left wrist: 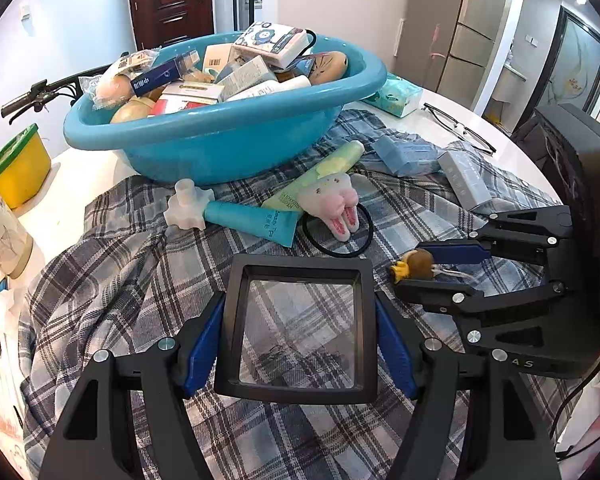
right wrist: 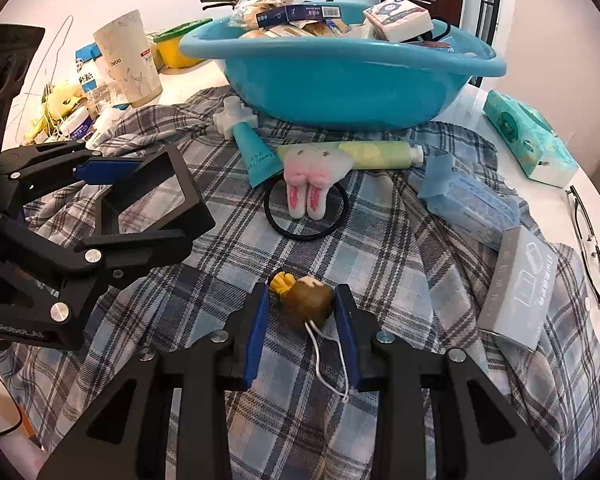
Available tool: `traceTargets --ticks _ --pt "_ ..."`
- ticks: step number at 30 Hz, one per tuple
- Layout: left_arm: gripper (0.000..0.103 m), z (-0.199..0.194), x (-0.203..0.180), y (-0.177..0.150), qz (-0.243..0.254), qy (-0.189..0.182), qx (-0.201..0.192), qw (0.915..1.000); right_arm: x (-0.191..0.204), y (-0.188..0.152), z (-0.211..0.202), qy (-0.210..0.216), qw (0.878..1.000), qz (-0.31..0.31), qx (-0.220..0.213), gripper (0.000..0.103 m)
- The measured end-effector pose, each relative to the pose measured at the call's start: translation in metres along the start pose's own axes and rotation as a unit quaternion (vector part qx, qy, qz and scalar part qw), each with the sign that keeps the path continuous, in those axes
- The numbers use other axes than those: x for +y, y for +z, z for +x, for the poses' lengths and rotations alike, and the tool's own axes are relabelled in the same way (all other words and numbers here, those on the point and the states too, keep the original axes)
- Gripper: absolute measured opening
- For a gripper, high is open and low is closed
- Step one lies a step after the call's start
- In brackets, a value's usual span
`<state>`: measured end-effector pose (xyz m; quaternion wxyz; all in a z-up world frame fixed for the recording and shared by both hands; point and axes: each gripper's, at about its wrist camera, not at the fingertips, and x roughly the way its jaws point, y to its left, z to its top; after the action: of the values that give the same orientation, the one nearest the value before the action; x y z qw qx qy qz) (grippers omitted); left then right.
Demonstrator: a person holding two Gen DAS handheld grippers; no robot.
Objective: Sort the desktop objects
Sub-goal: 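Lift the black frame and brown keychain and carry both over the teal basin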
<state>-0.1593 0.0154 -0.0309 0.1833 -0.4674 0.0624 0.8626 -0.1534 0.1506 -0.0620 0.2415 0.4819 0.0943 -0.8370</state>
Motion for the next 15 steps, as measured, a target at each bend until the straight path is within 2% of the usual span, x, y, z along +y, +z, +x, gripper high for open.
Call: traceTargets --ticks 3,5,6,13,15 --pt "0.073 0.003 0.001 0.000 -0.003 0.000 0.002 1.0000 0.000 0.001 0.002 0.003 1.000 0.004 0.001 0.033" --pt "0.073 0.005 0.000 0.000 -0.004 -0.001 0.003 1.0000 0.002 0.002 0.003 0.010 1.000 -0.001 0.001 0.046" --pt "0.073 0.005 0.000 0.000 -0.004 -0.001 0.004 1.0000 0.003 0.002 0.004 0.010 1.000 -0.002 -0.002 0.048" --pt "0.073 0.006 0.000 0.000 -0.005 -0.002 0.004 1.0000 0.008 0.006 0.010 -0.006 1.000 -0.016 -0.009 0.049" --pt "0.073 0.006 0.000 -0.001 -0.005 -0.001 0.004 1.0000 0.010 0.006 0.010 -0.019 1.000 -0.021 -0.012 0.039"
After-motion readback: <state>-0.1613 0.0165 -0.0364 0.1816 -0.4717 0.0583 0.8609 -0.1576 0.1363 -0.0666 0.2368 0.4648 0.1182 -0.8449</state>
